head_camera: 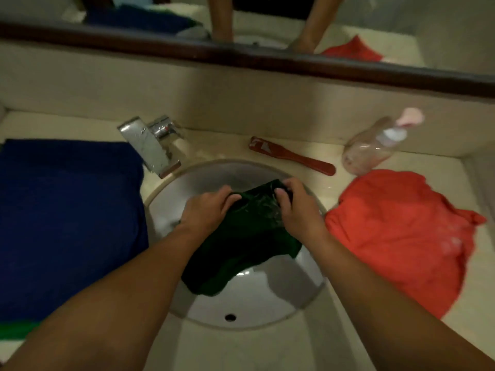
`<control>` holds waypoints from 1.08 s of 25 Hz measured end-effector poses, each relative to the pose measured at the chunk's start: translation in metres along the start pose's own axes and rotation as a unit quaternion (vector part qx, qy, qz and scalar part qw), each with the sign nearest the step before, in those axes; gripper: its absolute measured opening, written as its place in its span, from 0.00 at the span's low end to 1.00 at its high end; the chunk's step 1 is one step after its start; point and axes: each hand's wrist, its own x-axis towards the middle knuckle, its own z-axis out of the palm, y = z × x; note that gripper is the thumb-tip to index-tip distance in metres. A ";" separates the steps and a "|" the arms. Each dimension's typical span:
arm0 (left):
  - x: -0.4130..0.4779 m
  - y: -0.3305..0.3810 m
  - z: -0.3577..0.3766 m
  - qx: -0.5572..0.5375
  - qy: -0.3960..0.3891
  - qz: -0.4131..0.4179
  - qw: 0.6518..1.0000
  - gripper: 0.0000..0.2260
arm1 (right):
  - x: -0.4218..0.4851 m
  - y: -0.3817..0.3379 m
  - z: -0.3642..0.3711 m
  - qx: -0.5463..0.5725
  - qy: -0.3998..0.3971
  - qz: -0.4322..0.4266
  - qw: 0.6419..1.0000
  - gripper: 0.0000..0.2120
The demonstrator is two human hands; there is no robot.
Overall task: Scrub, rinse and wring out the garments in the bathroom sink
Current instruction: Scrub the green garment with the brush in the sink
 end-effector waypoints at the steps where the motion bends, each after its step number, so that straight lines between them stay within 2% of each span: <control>1: 0.000 0.010 -0.014 -0.007 0.002 0.030 1.000 0.27 | -0.014 -0.009 -0.012 0.016 0.037 -0.007 0.999 0.04; 5: 0.005 0.051 -0.067 -0.070 0.051 0.114 0.990 0.31 | -0.073 -0.048 -0.054 0.073 0.174 -0.035 0.981 0.06; 8: 0.009 0.092 -0.107 -0.109 0.093 0.189 0.972 0.26 | -0.112 -0.068 -0.092 0.073 0.257 -0.042 0.963 0.05; 13: 0.028 0.173 -0.156 -0.148 0.034 0.244 0.958 0.28 | -0.155 -0.081 -0.170 0.093 0.357 -0.011 0.929 0.05; 17: 0.047 0.245 -0.158 -0.155 0.022 0.306 0.939 0.22 | -0.178 -0.066 -0.228 0.070 0.402 0.025 0.913 0.06; 20: 0.066 0.298 -0.140 -0.132 -0.015 0.316 0.939 0.31 | -0.183 -0.033 -0.264 0.061 0.419 0.070 0.903 0.06; 22: 0.082 0.332 -0.118 -0.100 -0.039 0.316 0.943 0.28 | -0.179 -0.003 -0.282 0.067 0.428 0.104 0.895 0.06; 25: 0.102 0.372 -0.072 -0.060 -0.047 0.310 0.948 0.21 | -0.160 0.050 -0.301 0.068 0.413 0.157 0.894 0.07; 27: 0.117 0.384 -0.039 -0.060 -0.081 0.288 0.952 0.21 | -0.142 0.084 -0.307 0.066 0.381 0.193 0.902 0.08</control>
